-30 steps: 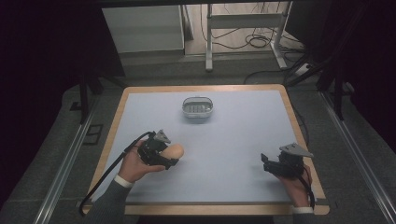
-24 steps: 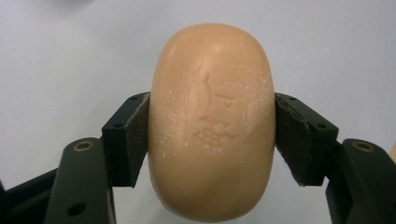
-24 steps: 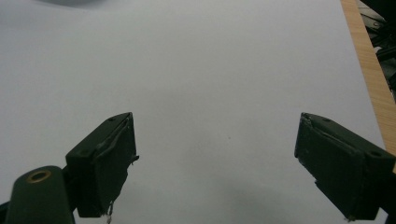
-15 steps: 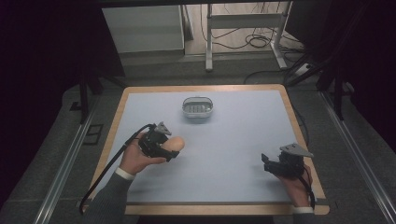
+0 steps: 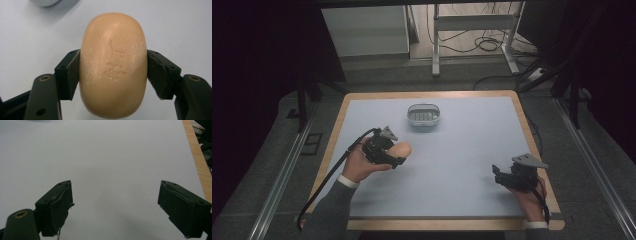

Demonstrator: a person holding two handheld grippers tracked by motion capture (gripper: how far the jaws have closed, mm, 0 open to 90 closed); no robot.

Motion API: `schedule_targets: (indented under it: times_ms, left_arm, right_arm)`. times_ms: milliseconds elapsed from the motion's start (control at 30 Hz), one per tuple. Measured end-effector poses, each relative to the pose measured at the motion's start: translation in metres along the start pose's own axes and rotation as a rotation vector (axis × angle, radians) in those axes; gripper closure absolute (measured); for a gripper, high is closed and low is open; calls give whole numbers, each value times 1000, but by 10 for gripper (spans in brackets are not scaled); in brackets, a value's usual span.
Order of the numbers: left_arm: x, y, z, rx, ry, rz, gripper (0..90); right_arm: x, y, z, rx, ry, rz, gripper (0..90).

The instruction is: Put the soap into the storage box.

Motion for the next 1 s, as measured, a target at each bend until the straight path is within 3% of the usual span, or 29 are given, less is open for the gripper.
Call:
schedule_targets:
  times_ms: [333,1000]
  left_arm:
    - [-1,8,18,16,-2,-2,324]
    - [3,24,35,22,12,16,324]
  right_arm:
    - [0,-1,0,1,-1,-1,125]
    - [0,-3,0,6,-1,-4,125]
Point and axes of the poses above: each handheld gripper's, and its own axes: x roughly forward along the jaws, z roughly out of its top, y roughly to its left, the point moved 6 cm from there along x, roughly forward along the jaws
